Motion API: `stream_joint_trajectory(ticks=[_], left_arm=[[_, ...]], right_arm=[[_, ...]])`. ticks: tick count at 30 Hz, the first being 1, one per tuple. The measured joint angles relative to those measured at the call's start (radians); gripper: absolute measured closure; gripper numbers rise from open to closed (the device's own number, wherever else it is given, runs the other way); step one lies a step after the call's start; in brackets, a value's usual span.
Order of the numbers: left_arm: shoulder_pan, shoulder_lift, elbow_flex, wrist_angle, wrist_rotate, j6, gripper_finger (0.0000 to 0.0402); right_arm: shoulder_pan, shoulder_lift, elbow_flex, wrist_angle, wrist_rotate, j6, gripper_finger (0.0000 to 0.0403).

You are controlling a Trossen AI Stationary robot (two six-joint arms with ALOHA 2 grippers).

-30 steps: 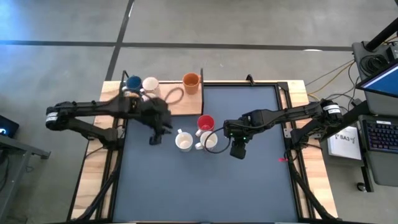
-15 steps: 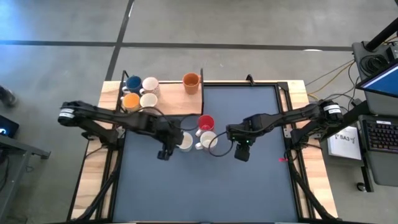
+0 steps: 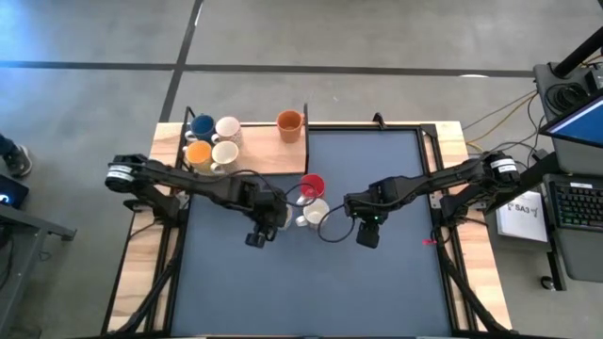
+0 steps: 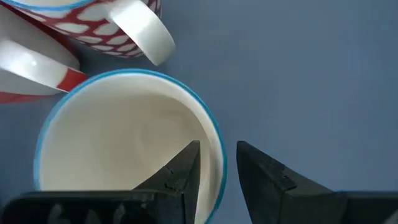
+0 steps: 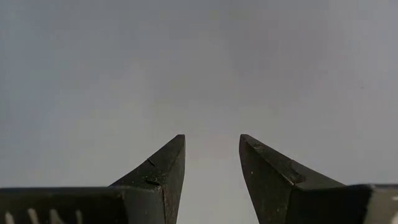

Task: Place coffee mugs
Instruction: Put the green patterned mug on the shelf

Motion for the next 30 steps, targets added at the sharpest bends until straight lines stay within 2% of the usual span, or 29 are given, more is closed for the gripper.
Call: stream_joint_trajectory(ticks=[3,6,8,14,22,26,30], left_arm=[[0.0,0.014,0.002,-0.004,0.0,0.004,0.0334],[0.0,0.019,0.002,-0.011,0.001,0.008,0.0378],[0.003,0.019,0.002,-0.01,0.002,0.007,0.0391],[0.004,0.015,0.019,-0.035,0.003,0.029,0.0393],[0.02,0.009,0.164,-0.192,-0.029,0.095,0.0394],[0.058,0.009,0.223,-0.258,-0.028,0.134,0.0394],[0.132,-0.001,0.233,-0.276,-0.032,0.179,0.0394]], right_arm=[[0.0,0.0,0.0,0.0,0.0,0.0,0.0262],[0.0,0.0,0.0,0.001,0.0,-0.001,0.0262],[0.0,0.0,0.0,0.001,0.0,-0.002,0.0262],[0.0,0.0,0.0,0.003,0.0,-0.002,0.0262],[0.0,0.0,0.0,0.008,0.0,-0.003,0.0262],[0.0,0.0,0.0,0.01,0.001,-0.003,0.0262],[0.0,0.0,-0.001,0.013,0.001,-0.007,0.0262]])
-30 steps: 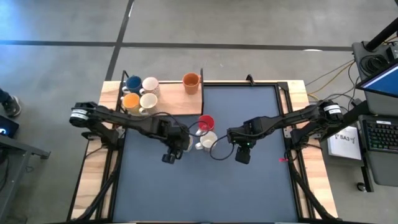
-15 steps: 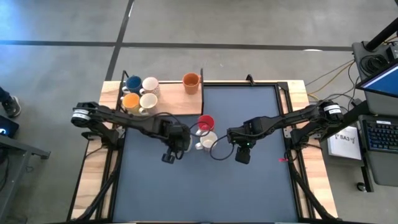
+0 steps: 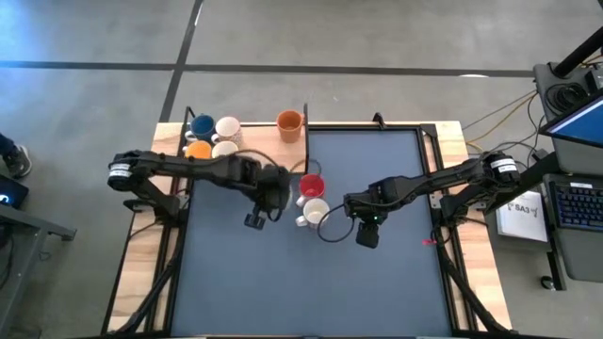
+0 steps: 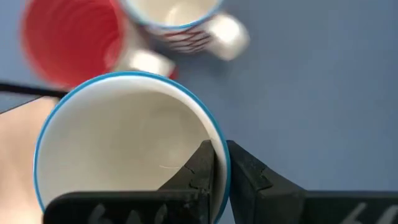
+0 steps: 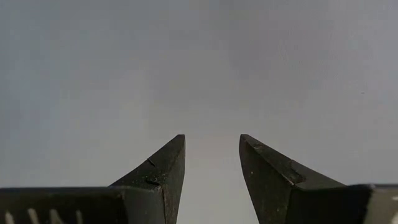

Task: Place coffee mugs
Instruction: Put the green patterned mug on the shelf

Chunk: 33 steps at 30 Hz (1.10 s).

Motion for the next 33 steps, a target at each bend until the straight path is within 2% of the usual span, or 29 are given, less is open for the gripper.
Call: stream_joint_trajectory(ticks=[12,20,25,33], left_arm=[[0.316,-0.055,-0.042,0.002,0.001,0.248,0.0394],[0.509,-0.049,-0.042,0.022,0.035,0.269,0.0391],[0.569,-0.049,-0.042,0.048,0.036,0.314,0.039],[0.608,-0.048,-0.042,0.089,0.038,0.381,0.0389]], right_arm=[[0.0,0.0,0.0,0.003,0.0,-0.003,0.0262],[0.0,0.0,0.0,0.007,0.0,-0.003,0.0262],[0.0,0.0,0.0,0.011,0.0,-0.01,0.0262],[-0.001,0.0,0.0,0.022,0.001,-0.008,0.0262]])
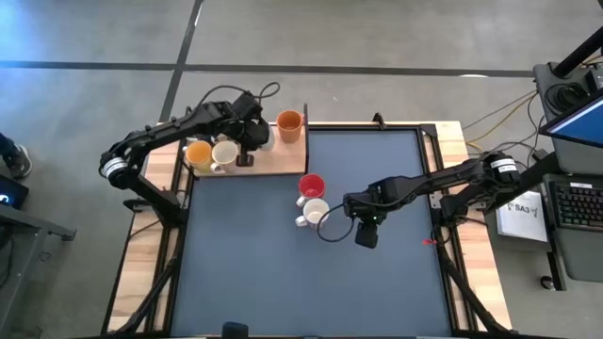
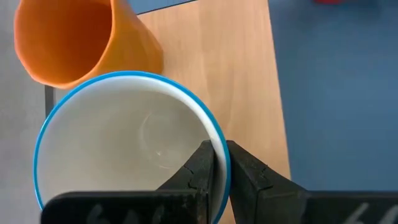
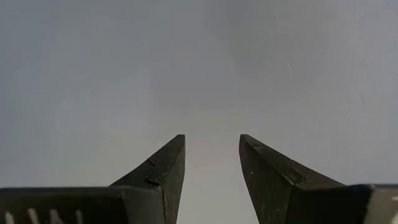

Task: Place coffee mugs
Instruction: Put the green patterned mug on the shelf

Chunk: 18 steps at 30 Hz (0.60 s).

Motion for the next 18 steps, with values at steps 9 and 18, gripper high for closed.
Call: stream_joint_trajectory(ticks=[9,18], left_arm=[[0.054,0.0,0.0,0.007,0.0,0.011,0.0389],[0.069,0.034,0.001,0.021,0.054,0.016,0.0389]], right_arm=[[0.0,0.0,0.0,0.012,0.001,0.0,0.0262],[0.0,0.0,0.0,0.019,0.001,0.0,0.0262]])
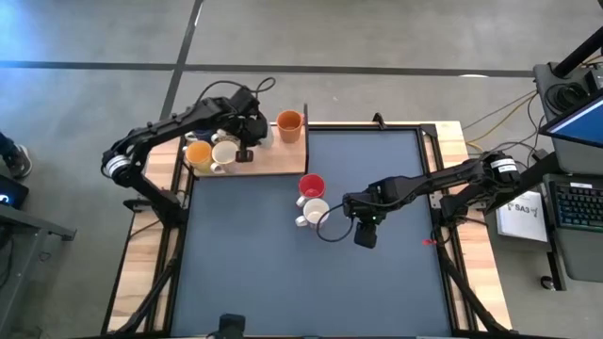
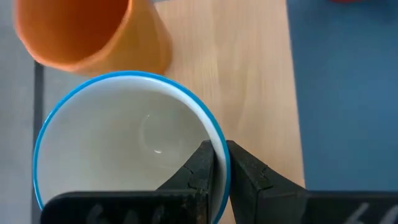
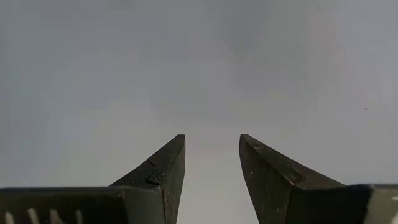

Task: Place coffee mugs
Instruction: Put the green patterned mug on the shelf

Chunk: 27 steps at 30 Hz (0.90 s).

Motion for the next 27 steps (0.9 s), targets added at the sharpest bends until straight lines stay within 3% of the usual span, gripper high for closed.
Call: stream_joint_trajectory(ticks=[18,27], left_arm=[[0.037,0.157,0.156,-0.129,-0.019,-0.029,0.0387],[0.037,0.164,0.172,-0.146,-0.004,-0.069,0.035]], right_arm=[[0.0,0.0,0.0,0.014,0.0,-0.002,0.0262],[0.0,0.0,0.0,0.014,0.0,-0.003,0.0262]])
